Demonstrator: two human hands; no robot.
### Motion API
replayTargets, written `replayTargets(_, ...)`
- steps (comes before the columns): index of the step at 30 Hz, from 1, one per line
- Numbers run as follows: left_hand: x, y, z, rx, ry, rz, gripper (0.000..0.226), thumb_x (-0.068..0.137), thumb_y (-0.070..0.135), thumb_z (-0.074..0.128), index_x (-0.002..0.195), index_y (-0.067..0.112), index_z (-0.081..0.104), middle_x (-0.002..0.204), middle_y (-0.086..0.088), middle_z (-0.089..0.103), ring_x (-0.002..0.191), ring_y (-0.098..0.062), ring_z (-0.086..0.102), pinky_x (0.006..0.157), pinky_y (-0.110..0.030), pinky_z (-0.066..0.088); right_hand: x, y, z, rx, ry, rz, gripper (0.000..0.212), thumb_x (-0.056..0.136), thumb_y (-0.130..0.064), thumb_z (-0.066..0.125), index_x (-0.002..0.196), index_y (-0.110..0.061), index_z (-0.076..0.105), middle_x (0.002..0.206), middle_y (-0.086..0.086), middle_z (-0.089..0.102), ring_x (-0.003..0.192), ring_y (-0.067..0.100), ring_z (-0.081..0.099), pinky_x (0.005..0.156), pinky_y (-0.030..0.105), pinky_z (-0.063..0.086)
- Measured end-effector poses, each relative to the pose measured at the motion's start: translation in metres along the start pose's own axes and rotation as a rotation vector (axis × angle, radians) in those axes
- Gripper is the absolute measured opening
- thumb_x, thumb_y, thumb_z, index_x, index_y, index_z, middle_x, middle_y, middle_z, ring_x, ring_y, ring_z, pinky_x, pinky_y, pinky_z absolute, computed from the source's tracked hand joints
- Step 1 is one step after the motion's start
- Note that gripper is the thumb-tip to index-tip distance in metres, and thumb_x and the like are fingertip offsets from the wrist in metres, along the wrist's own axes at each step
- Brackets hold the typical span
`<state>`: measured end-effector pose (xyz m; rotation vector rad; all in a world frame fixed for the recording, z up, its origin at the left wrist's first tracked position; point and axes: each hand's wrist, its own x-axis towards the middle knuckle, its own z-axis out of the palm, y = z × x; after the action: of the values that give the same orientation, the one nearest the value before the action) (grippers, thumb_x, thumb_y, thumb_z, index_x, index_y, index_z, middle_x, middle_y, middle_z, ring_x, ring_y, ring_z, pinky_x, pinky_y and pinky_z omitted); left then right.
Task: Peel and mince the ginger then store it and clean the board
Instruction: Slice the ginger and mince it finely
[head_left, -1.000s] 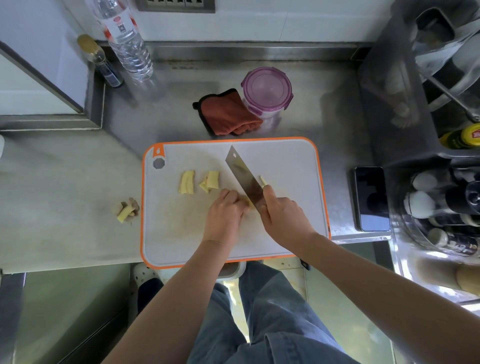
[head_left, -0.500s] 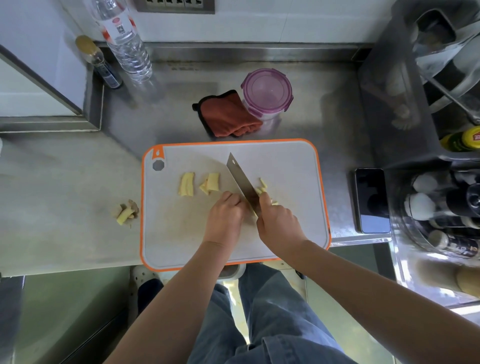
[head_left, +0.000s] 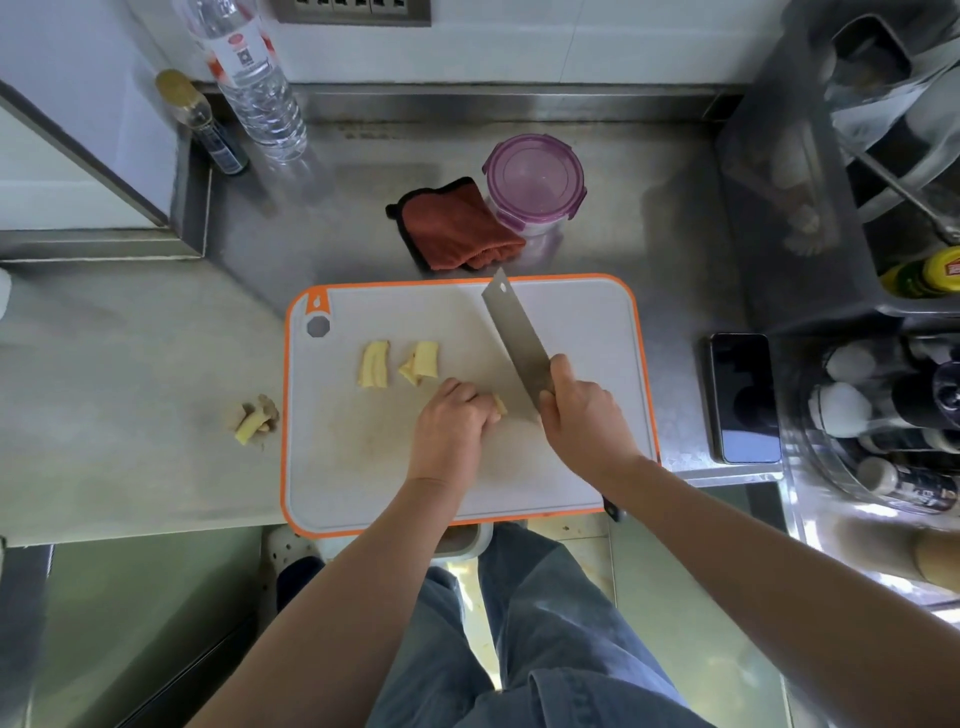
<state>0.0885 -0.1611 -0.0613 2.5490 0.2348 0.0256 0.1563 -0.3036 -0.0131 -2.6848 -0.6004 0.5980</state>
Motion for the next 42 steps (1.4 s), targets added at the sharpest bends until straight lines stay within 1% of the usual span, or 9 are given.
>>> replayTargets(4, 0.004, 0.006, 0.000, 0.008, 0.003, 0.025, 0.019, 0.060, -0.002, 0.082, 0.061, 0.011, 0.068, 0.060, -0.002, 0.060, 0.065, -0.023, 0.056, 0.050, -0.029, 0.049, -0.005, -0.004, -0.005, -0.009, -0.002, -0.067, 0.021, 0.098, -0.018, 0.037, 0.117, -0.008, 0.037, 0.063, -0.002, 0.040, 0.049, 0.013, 0.036, 0.045, 0.027, 0.021)
replayTargets(10, 0.005, 0.008, -0.001, 0.002, 0.031, 0.040, 0.017, 0.059, 0.001, 0.084, 0.061, 0.012, 0.071, 0.058, -0.001, 0.061, 0.065, -0.025, 0.058, 0.050, -0.025, 0.047, -0.010, -0.009, 0.001, -0.084, -0.065, -0.064, 0.030, 0.100, -0.023, 0.034, 0.128, -0.011, 0.033, 0.072, 0.004, 0.050, 0.061, 0.026, 0.049, 0.055, 0.031, 0.034)
replayTargets(13, 0.006, 0.008, 0.001, 0.002, 0.039, 0.053, 0.018, 0.059, -0.001, 0.084, 0.059, 0.011, 0.070, 0.055, -0.001, 0.058, 0.063, -0.025, 0.056, 0.048, -0.025, 0.045, -0.012, -0.008, 0.003, -0.088, -0.100, -0.055, 0.032, 0.100, -0.022, 0.034, 0.131, -0.012, 0.030, 0.073, 0.002, 0.052, 0.062, 0.021, 0.051, 0.055, 0.029, 0.036)
replayTargets(17, 0.007, 0.007, 0.002, 0.006, 0.033, 0.065, 0.019, 0.058, -0.002, 0.084, 0.059, 0.012, 0.071, 0.056, -0.001, 0.059, 0.064, -0.024, 0.057, 0.047, -0.025, 0.047, -0.018, -0.011, 0.003, -0.098, -0.143, -0.024, 0.041, 0.099, -0.017, 0.036, 0.137, -0.012, 0.025, 0.068, -0.003, 0.043, 0.060, 0.014, 0.047, 0.052, 0.023, 0.034)
replayTargets(23, 0.007, 0.005, 0.002, 0.018, -0.003, 0.068, 0.020, 0.056, -0.005, 0.081, 0.061, 0.010, 0.068, 0.059, -0.001, 0.058, 0.067, -0.024, 0.057, 0.046, -0.025, 0.044, -0.015, -0.014, 0.011, -0.088, -0.144, 0.030, 0.041, 0.096, -0.013, 0.037, 0.136, -0.008, 0.028, 0.076, 0.005, 0.048, 0.067, 0.026, 0.048, 0.059, 0.034, 0.037)
replayTargets(27, 0.006, 0.007, -0.002, 0.049, -0.010, 0.092, 0.024, 0.052, -0.009, 0.080, 0.061, 0.009, 0.066, 0.058, -0.003, 0.055, 0.066, -0.025, 0.058, 0.047, -0.024, 0.042, -0.016, -0.015, 0.022, -0.096, -0.124, 0.033, 0.042, 0.096, -0.014, 0.037, 0.137, -0.009, 0.029, 0.077, 0.009, 0.053, 0.067, 0.029, 0.055, 0.062, 0.039, 0.048)
replayTargets(33, 0.005, 0.006, 0.002, 0.026, 0.006, 0.032, 0.021, 0.057, -0.008, 0.078, 0.062, 0.010, 0.068, 0.060, -0.002, 0.059, 0.068, -0.024, 0.057, 0.049, -0.026, 0.046, -0.015, -0.006, 0.015, -0.018, -0.062, 0.026, 0.027, 0.098, -0.019, 0.036, 0.123, -0.008, 0.035, 0.071, 0.006, 0.047, 0.061, 0.031, 0.042, 0.057, 0.033, 0.031)
replayTargets(38, 0.004, 0.008, 0.002, 0.003, 0.028, 0.001, 0.017, 0.060, 0.000, 0.083, 0.058, 0.009, 0.069, 0.057, -0.003, 0.059, 0.067, -0.026, 0.056, 0.051, -0.028, 0.048, -0.020, -0.004, 0.008, 0.005, -0.030, -0.009, 0.026, 0.098, -0.018, 0.036, 0.122, -0.007, 0.035, 0.062, 0.002, 0.041, 0.056, 0.029, 0.042, 0.054, 0.032, 0.030)
replayTargets(42, 0.003, 0.007, 0.003, 0.009, 0.019, 0.014, 0.016, 0.061, 0.000, 0.084, 0.059, 0.009, 0.071, 0.058, -0.002, 0.060, 0.068, -0.026, 0.056, 0.051, -0.028, 0.049, -0.019, -0.006, 0.005, -0.063, -0.070, -0.051, 0.034, 0.099, -0.019, 0.034, 0.132, -0.010, 0.030, 0.066, -0.001, 0.042, 0.058, 0.020, 0.044, 0.054, 0.029, 0.031)
